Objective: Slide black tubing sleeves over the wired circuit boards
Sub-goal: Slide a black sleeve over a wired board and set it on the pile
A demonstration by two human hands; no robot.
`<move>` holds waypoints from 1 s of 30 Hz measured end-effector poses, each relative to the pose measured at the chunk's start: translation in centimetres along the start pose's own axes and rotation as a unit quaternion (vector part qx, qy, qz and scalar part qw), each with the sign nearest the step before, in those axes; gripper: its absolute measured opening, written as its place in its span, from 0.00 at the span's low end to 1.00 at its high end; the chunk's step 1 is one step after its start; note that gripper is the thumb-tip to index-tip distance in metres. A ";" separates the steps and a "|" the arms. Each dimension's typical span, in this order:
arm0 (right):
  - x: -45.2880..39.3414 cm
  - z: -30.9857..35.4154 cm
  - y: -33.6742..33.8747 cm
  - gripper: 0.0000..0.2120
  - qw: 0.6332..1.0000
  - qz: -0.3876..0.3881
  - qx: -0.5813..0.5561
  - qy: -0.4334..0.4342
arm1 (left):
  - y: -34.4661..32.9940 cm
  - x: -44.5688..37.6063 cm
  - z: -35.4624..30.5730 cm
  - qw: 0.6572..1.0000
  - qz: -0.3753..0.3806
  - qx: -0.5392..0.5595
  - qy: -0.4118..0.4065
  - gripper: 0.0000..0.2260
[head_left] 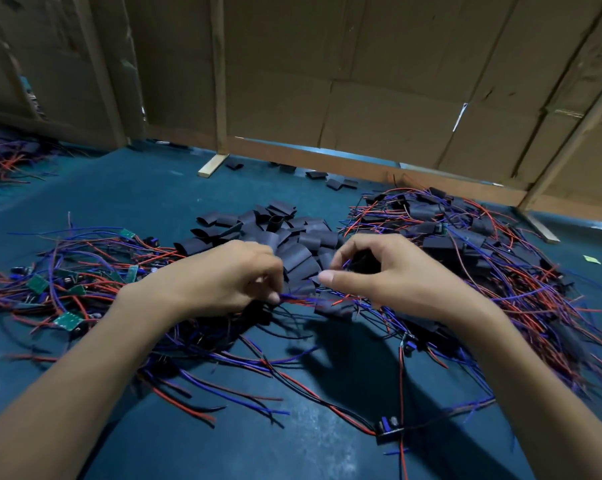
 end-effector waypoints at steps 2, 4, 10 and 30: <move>0.1 0.6 -1.1 0.19 0.999 0.010 0.035 0.009 | 2.0 0.2 -1.3 0.995 -0.081 0.042 -0.038 0.02; 0.1 1.3 -2.5 0.18 0.998 0.034 0.047 0.025 | 3.3 0.3 -2.5 0.985 -0.137 0.070 -0.072 0.03; 0.1 1.8 -1.4 0.10 0.994 0.038 -0.096 0.047 | 3.3 0.0 -2.2 0.982 -0.162 0.082 -0.052 0.08; -0.5 -2.3 1.4 0.12 0.923 -0.030 -0.376 -0.080 | 1.0 0.2 0.2 0.993 -0.052 -0.102 0.006 0.07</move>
Point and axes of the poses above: each hand's wrist, its own x-axis away from the middle knuckle, its own y-axis out of the back of the hand, z = x × y, the point moved 10 cm from there along -x, towards the middle knuckle, and after that the axes turned 1 degree about -y, right-handed, at the moved point
